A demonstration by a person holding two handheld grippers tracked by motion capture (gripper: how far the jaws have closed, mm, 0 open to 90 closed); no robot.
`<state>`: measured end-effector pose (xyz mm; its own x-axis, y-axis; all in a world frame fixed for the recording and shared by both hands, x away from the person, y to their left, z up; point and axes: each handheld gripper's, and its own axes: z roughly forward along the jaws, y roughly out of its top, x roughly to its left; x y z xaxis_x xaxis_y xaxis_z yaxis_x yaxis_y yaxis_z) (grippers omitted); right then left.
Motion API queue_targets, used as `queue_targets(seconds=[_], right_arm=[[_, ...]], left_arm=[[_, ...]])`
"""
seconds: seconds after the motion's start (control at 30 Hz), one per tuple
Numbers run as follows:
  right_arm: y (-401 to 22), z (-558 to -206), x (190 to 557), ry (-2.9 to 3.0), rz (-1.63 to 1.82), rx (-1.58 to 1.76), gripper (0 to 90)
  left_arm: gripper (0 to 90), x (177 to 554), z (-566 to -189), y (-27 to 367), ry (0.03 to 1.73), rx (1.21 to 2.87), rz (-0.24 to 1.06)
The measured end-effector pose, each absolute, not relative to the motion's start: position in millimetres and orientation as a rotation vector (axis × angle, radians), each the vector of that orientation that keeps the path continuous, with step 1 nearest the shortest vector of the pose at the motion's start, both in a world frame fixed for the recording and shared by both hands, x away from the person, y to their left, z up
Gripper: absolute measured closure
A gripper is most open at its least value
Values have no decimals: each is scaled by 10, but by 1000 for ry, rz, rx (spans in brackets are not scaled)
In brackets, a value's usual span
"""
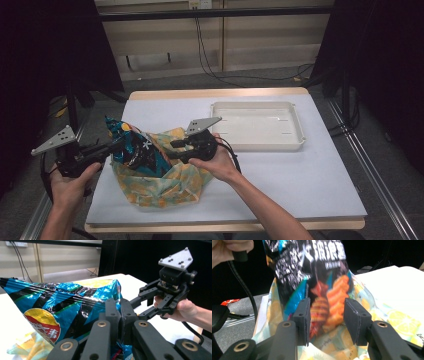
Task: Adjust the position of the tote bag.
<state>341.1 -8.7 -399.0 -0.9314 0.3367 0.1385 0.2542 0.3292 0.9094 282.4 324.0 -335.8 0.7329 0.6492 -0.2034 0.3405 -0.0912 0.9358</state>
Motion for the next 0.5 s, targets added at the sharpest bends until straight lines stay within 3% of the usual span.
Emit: queue_targets(seconds=[0.23,0.5], right_arm=[[-187,-3954,3362,2466,1667,569,530],[-283,-4062,3327,2493,1637,590,545]], left_arm=[[875,2805,-3200,3310,783,1669,337],[876,2813,-3093,3333,764,1659,357]])
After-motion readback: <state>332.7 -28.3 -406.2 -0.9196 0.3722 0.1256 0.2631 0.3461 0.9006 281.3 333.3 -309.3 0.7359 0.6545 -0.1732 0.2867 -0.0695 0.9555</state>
